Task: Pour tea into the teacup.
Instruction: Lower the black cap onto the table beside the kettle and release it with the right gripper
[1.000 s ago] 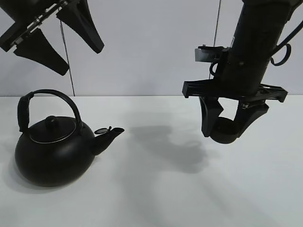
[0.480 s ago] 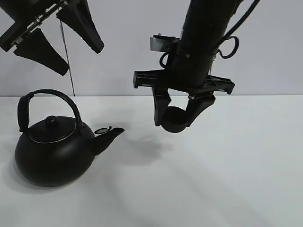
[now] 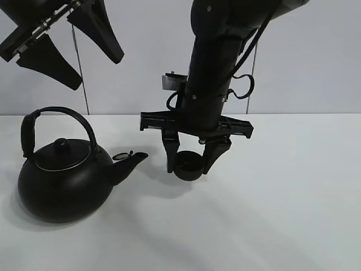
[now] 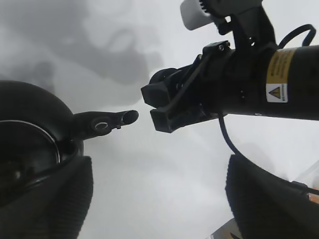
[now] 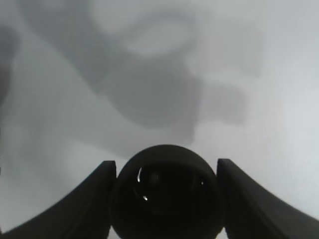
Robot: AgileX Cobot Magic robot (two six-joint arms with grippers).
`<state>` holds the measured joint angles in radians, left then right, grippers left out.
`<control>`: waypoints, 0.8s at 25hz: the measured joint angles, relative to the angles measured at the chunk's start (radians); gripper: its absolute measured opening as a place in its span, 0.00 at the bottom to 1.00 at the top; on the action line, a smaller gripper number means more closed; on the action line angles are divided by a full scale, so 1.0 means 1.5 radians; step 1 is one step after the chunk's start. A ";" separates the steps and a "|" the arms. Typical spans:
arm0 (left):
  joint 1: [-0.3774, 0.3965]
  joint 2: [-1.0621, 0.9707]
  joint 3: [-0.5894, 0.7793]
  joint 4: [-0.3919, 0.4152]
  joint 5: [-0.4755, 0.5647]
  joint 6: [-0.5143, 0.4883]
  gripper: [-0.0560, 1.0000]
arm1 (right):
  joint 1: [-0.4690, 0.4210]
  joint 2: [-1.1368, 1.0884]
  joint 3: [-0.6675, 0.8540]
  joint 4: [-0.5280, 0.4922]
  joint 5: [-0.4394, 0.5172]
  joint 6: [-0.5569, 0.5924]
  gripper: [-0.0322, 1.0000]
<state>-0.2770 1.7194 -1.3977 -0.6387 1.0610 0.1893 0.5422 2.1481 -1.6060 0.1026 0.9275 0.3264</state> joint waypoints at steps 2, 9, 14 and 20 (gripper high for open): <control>0.000 0.000 0.000 0.000 0.000 0.000 0.56 | 0.000 0.012 -0.001 0.005 -0.001 0.004 0.41; 0.000 0.000 0.000 0.000 0.000 0.000 0.56 | 0.000 0.030 -0.001 0.012 -0.020 0.007 0.41; 0.000 0.000 0.000 0.000 0.000 0.000 0.56 | 0.000 0.041 -0.001 0.012 -0.027 0.010 0.41; 0.000 0.000 0.000 0.000 0.000 0.000 0.56 | 0.000 0.044 -0.001 0.014 -0.046 0.025 0.41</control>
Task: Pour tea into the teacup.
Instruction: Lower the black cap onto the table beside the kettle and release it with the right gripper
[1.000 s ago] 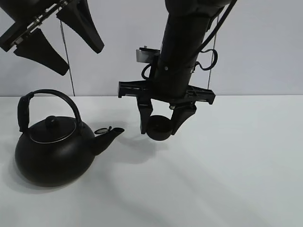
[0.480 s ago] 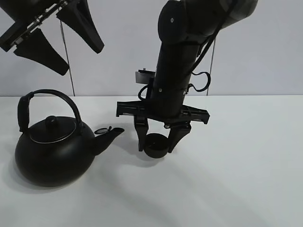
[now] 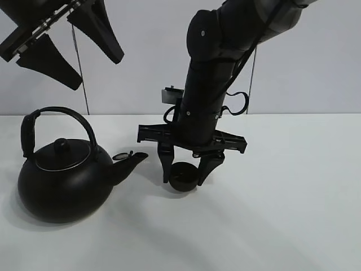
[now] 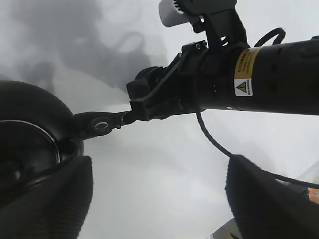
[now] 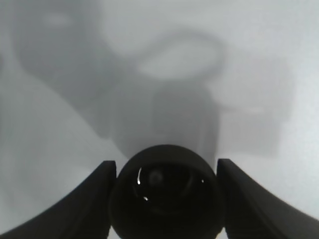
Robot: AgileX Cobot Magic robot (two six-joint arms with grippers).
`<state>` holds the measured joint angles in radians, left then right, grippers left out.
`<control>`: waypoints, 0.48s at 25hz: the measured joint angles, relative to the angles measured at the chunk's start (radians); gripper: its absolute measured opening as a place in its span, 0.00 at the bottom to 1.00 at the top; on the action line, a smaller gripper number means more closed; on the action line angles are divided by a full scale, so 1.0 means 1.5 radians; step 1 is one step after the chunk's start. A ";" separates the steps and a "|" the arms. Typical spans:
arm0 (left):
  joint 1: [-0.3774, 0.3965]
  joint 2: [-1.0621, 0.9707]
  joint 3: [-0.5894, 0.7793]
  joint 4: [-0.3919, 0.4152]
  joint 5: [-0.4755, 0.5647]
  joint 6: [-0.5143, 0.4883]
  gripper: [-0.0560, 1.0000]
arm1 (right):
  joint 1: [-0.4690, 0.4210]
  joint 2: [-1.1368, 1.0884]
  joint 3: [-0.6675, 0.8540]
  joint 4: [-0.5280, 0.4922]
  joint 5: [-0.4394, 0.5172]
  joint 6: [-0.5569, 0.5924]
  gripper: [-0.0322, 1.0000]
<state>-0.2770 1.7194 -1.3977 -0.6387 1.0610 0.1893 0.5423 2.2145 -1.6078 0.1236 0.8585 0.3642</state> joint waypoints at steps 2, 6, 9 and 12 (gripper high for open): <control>0.000 0.000 0.000 0.000 0.000 0.000 0.56 | 0.000 0.006 0.000 0.002 0.000 0.001 0.41; 0.000 0.000 0.000 0.000 0.000 0.000 0.56 | 0.000 0.014 -0.001 0.013 -0.001 0.001 0.41; 0.000 0.000 0.000 0.000 0.000 0.000 0.56 | 0.000 0.015 -0.003 0.015 -0.001 0.001 0.41; 0.000 0.000 0.000 0.000 0.000 0.000 0.56 | 0.000 0.015 -0.003 0.015 -0.002 0.001 0.41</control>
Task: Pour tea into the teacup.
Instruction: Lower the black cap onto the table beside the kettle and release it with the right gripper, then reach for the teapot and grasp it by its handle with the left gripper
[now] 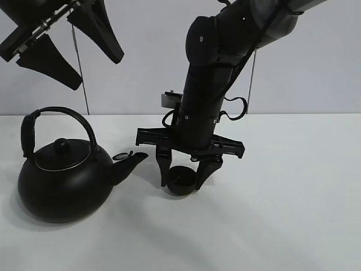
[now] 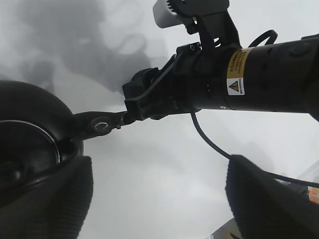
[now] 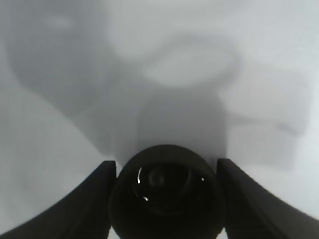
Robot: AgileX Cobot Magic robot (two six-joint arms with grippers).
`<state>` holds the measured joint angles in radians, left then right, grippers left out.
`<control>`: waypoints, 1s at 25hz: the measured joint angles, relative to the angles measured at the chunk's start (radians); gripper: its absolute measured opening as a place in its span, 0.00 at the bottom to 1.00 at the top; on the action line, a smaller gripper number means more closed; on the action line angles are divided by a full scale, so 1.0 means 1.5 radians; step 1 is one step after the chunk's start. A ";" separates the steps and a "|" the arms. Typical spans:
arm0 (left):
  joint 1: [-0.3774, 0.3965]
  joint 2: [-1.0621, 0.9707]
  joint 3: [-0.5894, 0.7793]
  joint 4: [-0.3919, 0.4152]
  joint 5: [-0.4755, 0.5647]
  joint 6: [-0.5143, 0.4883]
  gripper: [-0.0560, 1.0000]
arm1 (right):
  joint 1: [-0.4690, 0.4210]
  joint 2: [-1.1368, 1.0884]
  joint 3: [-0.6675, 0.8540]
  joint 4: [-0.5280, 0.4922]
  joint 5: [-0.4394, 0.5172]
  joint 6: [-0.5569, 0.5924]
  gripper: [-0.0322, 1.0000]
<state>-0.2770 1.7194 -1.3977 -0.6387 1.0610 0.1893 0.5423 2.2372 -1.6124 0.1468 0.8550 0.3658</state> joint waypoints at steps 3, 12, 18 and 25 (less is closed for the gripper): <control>0.000 0.000 0.000 0.000 0.000 0.000 0.56 | 0.000 0.001 0.000 0.005 -0.001 0.000 0.46; 0.000 0.000 0.000 0.000 0.000 0.000 0.56 | 0.000 -0.014 0.000 0.002 -0.001 0.000 0.57; 0.000 0.000 0.000 0.000 0.000 0.000 0.56 | -0.001 -0.036 0.000 -0.023 0.005 0.000 0.57; 0.000 0.000 0.000 0.000 0.000 0.000 0.56 | -0.036 -0.072 0.000 -0.044 0.032 0.000 0.58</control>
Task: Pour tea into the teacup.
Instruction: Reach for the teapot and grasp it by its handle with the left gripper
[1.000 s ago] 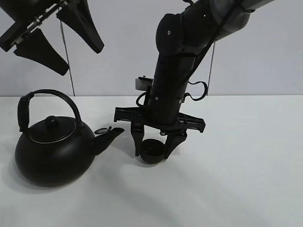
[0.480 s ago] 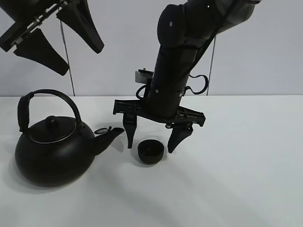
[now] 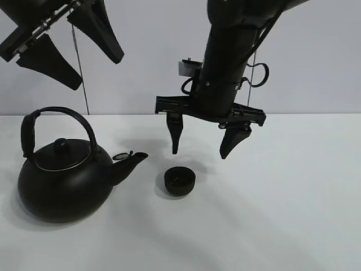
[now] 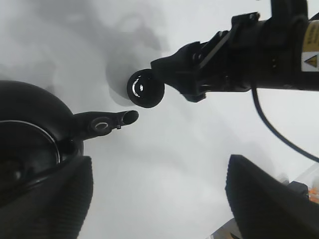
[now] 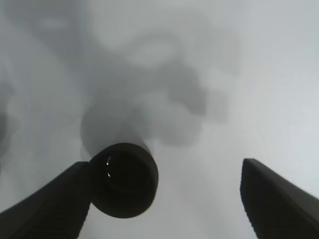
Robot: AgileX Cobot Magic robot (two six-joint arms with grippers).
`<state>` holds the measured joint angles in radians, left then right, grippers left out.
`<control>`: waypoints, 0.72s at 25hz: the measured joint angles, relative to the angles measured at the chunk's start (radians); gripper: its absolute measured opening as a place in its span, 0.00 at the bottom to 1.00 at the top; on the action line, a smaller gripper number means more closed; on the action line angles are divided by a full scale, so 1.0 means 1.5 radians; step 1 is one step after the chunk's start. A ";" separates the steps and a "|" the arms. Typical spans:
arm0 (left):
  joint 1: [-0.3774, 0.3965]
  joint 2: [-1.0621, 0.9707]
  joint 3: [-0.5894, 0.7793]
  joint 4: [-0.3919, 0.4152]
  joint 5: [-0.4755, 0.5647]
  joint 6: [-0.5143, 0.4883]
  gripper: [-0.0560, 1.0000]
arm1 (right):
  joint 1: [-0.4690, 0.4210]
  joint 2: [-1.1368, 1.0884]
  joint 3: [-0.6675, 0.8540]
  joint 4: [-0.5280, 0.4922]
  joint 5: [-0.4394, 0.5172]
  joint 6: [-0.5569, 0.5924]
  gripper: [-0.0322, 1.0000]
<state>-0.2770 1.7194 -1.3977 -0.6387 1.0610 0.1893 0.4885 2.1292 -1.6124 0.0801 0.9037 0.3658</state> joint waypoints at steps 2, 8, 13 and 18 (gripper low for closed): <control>0.000 0.000 0.000 0.000 0.000 0.000 0.56 | -0.016 -0.014 0.000 -0.001 0.014 -0.013 0.58; 0.000 0.000 0.000 0.001 0.000 0.000 0.56 | -0.072 -0.103 0.001 -0.003 0.047 -0.072 0.58; 0.000 0.000 0.000 0.001 0.000 0.000 0.56 | -0.103 -0.197 0.001 -0.005 0.064 -0.118 0.58; 0.000 0.000 0.000 0.001 0.000 0.000 0.56 | -0.103 -0.257 0.001 0.003 0.134 -0.181 0.58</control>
<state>-0.2770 1.7194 -1.3977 -0.6378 1.0606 0.1893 0.3333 1.7430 -1.6114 0.0839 1.1045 0.0938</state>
